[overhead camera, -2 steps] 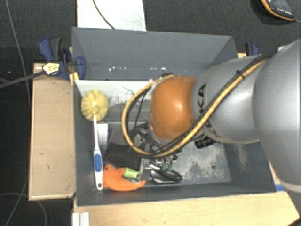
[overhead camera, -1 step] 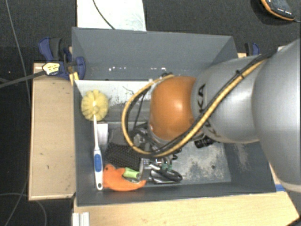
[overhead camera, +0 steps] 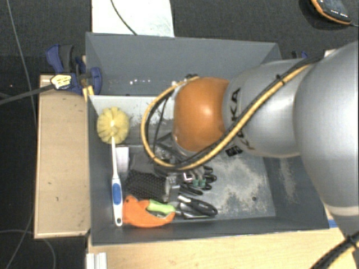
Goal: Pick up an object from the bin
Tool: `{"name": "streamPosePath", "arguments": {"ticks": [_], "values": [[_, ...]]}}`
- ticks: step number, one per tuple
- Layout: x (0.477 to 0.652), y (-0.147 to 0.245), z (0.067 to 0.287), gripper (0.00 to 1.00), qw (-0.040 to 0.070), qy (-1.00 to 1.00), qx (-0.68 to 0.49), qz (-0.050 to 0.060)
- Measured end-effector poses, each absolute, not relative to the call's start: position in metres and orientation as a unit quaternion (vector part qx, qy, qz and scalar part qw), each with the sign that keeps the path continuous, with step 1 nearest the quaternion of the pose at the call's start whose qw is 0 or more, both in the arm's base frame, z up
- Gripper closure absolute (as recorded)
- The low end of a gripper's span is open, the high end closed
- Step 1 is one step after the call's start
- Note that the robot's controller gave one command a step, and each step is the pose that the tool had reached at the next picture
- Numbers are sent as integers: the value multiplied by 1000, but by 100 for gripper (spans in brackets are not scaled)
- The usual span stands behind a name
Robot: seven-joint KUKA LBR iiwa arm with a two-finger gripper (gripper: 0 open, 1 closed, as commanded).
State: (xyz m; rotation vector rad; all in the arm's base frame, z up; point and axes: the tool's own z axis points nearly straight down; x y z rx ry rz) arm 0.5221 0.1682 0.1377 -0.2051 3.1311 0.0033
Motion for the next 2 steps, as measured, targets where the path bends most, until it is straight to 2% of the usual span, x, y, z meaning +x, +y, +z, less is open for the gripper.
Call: {"name": "streamPosePath", "arguments": {"ticks": [1,2], "values": [[503,162,122,0,3,1000,15,2],[531,176,81,100,4,985,-171,0]]}}
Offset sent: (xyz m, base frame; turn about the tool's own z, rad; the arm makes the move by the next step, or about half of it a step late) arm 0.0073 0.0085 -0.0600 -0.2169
